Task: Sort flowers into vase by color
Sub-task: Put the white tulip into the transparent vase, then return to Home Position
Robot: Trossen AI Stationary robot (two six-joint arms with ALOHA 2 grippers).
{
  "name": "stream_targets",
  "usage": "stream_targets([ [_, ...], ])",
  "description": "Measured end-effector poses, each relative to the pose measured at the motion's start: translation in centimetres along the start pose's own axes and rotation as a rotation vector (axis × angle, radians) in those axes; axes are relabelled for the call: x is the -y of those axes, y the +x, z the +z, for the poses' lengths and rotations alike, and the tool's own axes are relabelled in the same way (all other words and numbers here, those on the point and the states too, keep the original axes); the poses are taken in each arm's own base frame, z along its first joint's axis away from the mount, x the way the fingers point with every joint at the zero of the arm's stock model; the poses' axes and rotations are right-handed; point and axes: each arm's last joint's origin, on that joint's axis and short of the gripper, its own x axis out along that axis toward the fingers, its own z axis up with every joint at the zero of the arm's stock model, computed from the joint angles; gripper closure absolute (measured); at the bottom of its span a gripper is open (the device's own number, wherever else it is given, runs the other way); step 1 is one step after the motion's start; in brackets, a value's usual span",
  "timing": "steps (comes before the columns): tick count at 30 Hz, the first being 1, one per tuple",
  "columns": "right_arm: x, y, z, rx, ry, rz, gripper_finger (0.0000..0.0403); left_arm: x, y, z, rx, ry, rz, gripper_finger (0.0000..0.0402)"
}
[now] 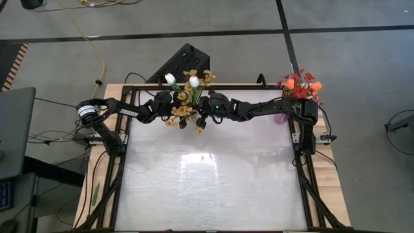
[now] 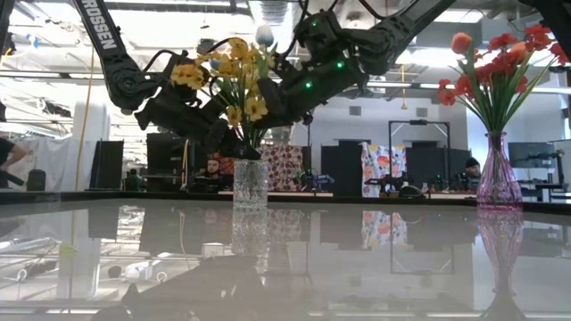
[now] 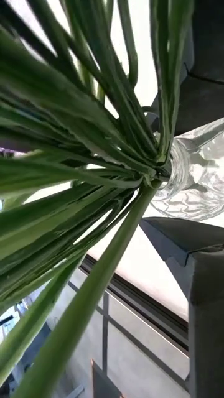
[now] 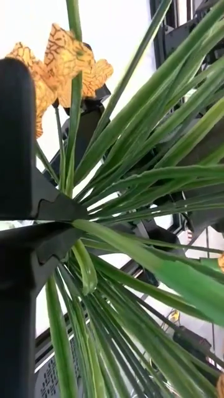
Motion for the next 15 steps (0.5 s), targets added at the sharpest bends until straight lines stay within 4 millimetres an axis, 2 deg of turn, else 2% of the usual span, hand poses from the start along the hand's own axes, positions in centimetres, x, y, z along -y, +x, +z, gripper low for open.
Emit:
stream_targets([
  [3,0.0,0.0,-0.1,-0.007,-0.021,0.0,0.0363,0.0,0.0,0.0,0.0,0.001,0.0,0.0198],
  [7,-0.1,-0.4,0.3,-0.008,-0.048,0.003,0.0325,-0.1,0.0,0.1,0.005,0.012,0.014,0.0198],
  [10,-0.2,-1.5,1.3,0.004,-0.052,0.009,0.0278,-0.1,-0.2,0.4,0.012,0.022,0.023,0.0198],
  [15,0.3,-3.2,1.9,-0.078,-0.037,0.007,0.0173,-0.1,-0.7,0.9,0.007,0.057,0.024,0.0198],
])
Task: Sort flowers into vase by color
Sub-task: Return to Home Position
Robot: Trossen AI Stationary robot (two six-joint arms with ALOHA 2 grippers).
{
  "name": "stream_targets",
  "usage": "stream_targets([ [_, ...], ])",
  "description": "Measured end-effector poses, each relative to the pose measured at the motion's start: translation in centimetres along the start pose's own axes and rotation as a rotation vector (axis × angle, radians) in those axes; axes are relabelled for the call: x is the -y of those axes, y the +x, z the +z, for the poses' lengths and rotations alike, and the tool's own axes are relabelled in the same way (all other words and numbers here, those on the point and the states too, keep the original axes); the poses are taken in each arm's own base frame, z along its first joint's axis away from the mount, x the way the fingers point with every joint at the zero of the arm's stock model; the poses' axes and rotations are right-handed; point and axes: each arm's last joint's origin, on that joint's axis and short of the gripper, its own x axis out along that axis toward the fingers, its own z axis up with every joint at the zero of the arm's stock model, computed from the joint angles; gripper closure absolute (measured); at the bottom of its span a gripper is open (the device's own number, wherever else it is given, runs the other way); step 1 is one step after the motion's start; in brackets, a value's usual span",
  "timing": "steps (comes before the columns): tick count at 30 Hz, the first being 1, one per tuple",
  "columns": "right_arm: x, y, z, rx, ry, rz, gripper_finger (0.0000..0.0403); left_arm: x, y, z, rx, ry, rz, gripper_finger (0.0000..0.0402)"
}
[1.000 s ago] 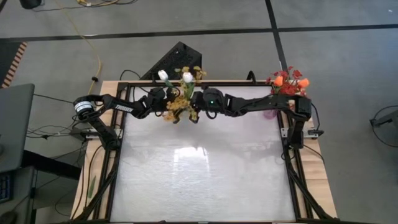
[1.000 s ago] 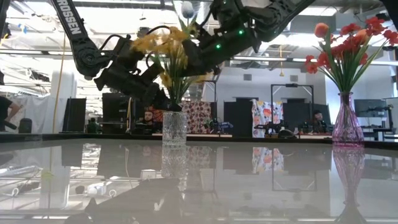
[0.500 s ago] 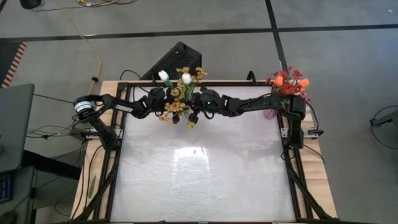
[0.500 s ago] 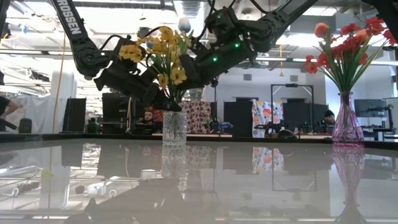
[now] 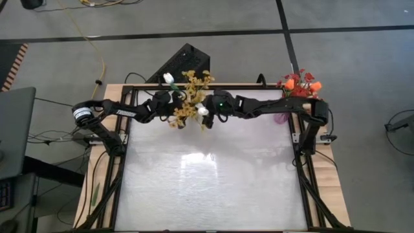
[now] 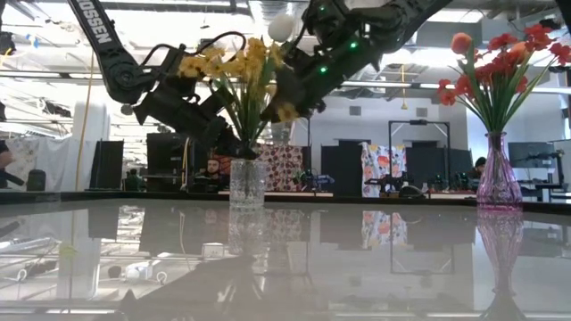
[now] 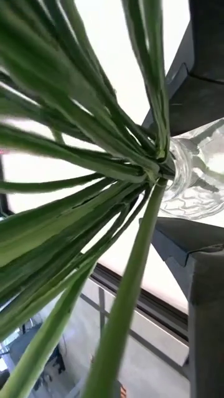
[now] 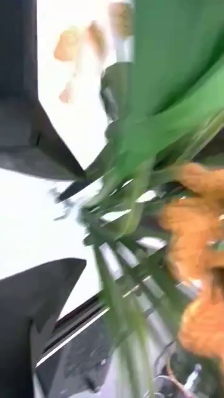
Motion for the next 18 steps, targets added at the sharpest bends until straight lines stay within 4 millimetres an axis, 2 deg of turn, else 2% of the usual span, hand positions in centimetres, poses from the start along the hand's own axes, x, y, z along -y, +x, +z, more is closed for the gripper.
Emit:
stream_targets([
  [4,0.5,-1.8,0.7,-0.032,-0.007,0.011,0.0104,0.0,-0.7,0.4,-0.025,0.014,0.006,0.0198],
  [9,0.9,-4.0,1.7,-0.043,-0.026,0.023,0.0053,-0.1,-1.8,1.3,-0.022,0.026,0.005,0.0198],
  [13,1.2,-5.8,2.6,-0.018,-0.023,0.021,0.0038,-0.2,-2.7,2.3,0.002,0.032,0.01,0.0198],
  [18,1.4,-7.2,3.2,-0.012,-0.022,0.02,0.004,-0.2,-4.2,3.4,0.016,0.052,0.015,0.0198],
])
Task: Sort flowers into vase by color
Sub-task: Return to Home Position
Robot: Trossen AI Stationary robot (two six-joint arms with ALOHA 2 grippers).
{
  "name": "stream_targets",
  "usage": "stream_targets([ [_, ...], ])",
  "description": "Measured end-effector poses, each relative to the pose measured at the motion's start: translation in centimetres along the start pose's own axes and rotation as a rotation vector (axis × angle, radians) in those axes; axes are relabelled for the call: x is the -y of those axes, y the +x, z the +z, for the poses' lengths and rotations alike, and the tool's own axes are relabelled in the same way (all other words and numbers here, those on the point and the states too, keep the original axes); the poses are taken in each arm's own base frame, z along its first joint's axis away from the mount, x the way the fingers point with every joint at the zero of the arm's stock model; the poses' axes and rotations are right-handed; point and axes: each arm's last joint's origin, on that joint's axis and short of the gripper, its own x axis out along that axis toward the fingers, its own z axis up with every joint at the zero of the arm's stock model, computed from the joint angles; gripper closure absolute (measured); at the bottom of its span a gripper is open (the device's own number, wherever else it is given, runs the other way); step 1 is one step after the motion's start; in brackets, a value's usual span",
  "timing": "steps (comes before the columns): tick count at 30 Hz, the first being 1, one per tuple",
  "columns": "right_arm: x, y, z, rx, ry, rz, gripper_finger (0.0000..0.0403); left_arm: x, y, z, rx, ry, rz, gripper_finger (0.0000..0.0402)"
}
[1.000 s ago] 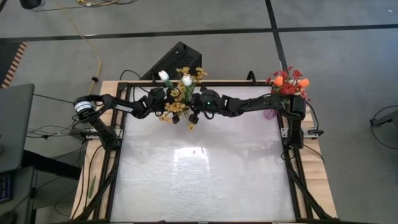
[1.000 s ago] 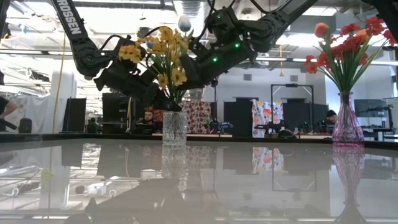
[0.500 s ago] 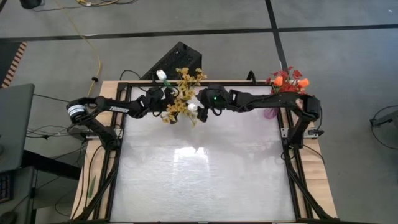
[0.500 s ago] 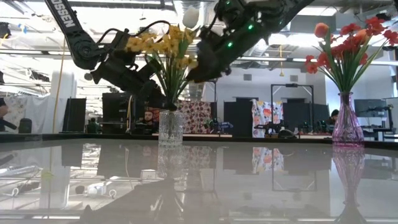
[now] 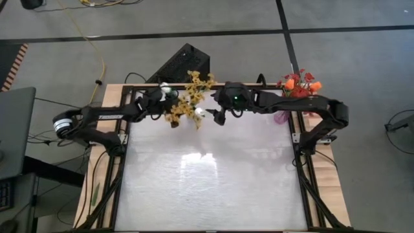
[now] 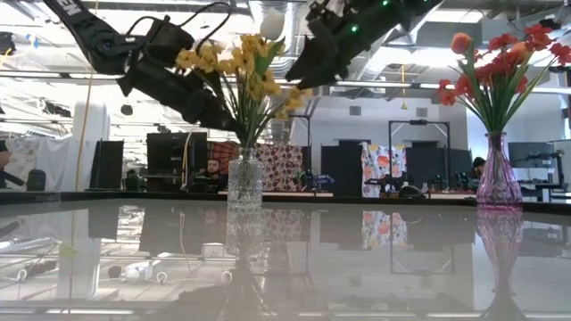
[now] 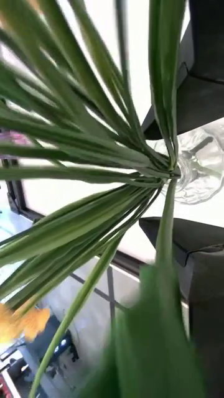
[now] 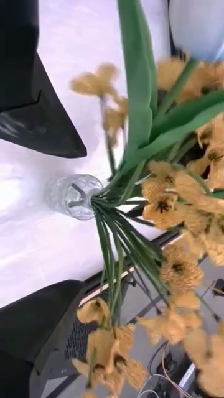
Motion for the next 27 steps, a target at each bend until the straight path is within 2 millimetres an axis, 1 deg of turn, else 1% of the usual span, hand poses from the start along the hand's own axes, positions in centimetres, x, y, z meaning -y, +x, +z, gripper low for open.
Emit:
stream_targets([
  [3,0.1,-0.7,0.2,0.002,0.001,0.0,0.0041,0.0,-1.0,0.5,-0.005,0.014,-0.003,0.0198],
  [8,0.2,-1.5,0.3,-0.017,-0.001,0.001,0.0041,0.3,-2.5,0.8,-0.062,0.005,-0.022,0.0198],
  [12,0.2,-1.7,0.2,-0.03,-0.003,0.003,0.0042,0.6,-3.4,0.6,-0.117,0.0,-0.045,0.0198],
  [15,0.2,-1.7,0.1,-0.039,-0.004,0.004,0.0042,0.7,-3.9,0.7,-0.127,0.021,-0.045,0.0198],
  [19,0.1,-1.7,0.0,-0.052,-0.005,0.022,0.0042,0.5,-5.0,1.3,-0.124,0.043,0.005,0.0198],
  [24,0.1,-1.8,-0.3,-0.08,-0.007,0.03,0.0042,0.7,-7.0,1.6,-0.177,0.046,0.06,0.0198],
  [27,0.0,-1.8,-0.6,-0.116,0.0,0.032,0.0042,0.8,-8.5,1.7,-0.212,-0.005,0.125,0.0198],
])
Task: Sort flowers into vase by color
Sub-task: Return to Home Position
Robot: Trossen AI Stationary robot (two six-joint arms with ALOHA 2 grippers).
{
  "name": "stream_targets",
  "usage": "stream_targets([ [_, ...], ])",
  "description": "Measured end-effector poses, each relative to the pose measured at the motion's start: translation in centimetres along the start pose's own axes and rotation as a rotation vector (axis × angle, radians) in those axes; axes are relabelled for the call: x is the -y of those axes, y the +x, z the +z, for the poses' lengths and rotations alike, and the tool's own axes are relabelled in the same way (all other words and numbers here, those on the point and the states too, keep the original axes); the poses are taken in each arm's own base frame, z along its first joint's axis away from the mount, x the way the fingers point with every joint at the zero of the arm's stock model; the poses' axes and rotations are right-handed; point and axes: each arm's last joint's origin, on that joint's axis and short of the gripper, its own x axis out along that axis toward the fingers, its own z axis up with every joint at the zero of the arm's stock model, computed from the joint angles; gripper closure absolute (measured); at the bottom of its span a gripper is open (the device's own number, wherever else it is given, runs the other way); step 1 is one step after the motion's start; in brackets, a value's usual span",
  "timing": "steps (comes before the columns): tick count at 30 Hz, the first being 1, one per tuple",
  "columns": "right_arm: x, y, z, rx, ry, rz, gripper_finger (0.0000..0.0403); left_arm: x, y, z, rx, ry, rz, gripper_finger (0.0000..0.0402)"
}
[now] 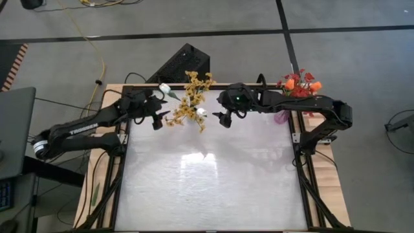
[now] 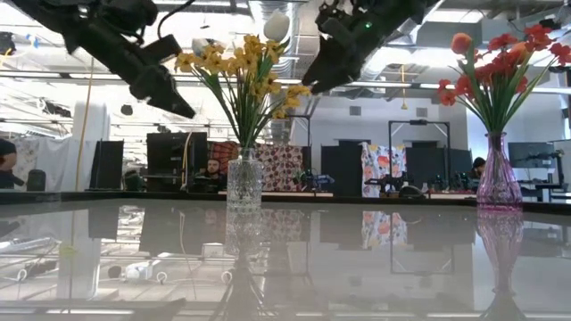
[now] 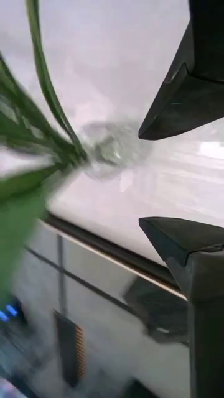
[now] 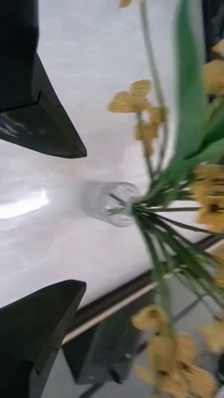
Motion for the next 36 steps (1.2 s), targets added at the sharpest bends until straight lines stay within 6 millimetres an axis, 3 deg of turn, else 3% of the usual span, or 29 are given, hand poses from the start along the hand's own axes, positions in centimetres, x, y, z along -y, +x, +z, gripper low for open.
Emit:
stream_targets([
  [6,-0.4,-0.4,-1.0,-0.112,0.039,0.013,0.0042,0.5,-2.5,-0.2,-0.023,-0.212,0.075,0.0198],
  [12,-2.2,-1.2,-1.8,-0.201,0.041,0.083,0.0046,2.4,-3.0,-0.3,-0.068,-0.352,-0.049,0.0198],
  [21,-6.3,-3.3,-2.2,-0.253,0.035,0.18,0.0084,5.7,-3.8,0.6,-0.051,-0.338,-0.181,0.0198],
  [30,-10.4,-7.4,-2.2,-0.232,0.101,0.284,0.0111,7.4,-6.9,0.5,0.002,-0.371,-0.331,0.0198],
  [36,-15.2,-9.0,-5.1,-0.264,0.105,0.261,0.0118,9.1,-8.4,-0.1,0.111,-0.321,-0.467,0.0198],
])
